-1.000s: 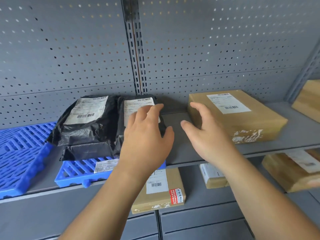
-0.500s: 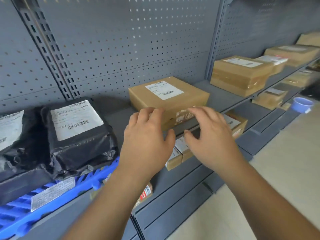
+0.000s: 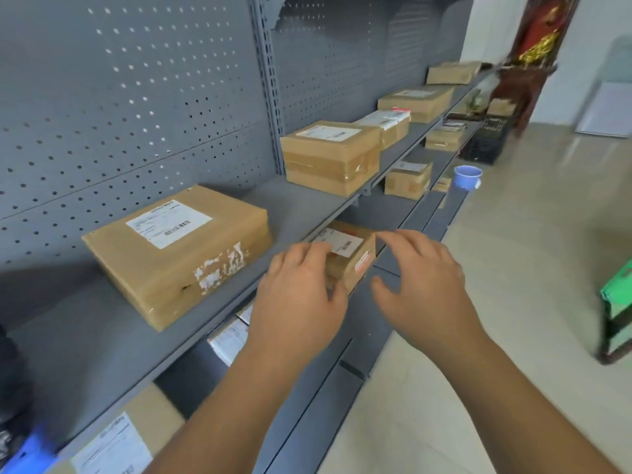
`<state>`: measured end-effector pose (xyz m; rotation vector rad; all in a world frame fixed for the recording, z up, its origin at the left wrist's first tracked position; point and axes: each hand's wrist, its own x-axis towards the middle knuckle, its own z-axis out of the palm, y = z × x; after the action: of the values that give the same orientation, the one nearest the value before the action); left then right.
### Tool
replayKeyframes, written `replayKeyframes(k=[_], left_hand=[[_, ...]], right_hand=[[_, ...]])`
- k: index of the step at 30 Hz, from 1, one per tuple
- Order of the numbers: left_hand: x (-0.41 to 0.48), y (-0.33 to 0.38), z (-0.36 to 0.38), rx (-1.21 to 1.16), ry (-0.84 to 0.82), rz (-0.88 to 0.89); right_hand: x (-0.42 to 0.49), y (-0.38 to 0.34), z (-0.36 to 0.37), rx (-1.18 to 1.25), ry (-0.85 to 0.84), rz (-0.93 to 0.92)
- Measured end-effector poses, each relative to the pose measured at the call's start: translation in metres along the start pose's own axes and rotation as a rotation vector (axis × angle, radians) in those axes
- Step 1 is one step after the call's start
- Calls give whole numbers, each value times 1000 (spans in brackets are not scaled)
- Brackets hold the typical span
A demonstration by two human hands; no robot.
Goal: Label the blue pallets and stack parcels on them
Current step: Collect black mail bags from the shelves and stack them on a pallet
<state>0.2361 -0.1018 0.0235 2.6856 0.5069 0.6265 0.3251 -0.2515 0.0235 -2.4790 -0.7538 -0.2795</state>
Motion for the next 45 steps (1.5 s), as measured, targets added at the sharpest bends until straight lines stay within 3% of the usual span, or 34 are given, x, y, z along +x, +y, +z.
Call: replayKeyframes(k=[18,45], left_hand=[[148,231,195,-69,-199,287],[497,373,453,-132,-486,576]], right_hand=[[80,277,-90,-136,60,322],[364,542,-65,-306,55,734]])
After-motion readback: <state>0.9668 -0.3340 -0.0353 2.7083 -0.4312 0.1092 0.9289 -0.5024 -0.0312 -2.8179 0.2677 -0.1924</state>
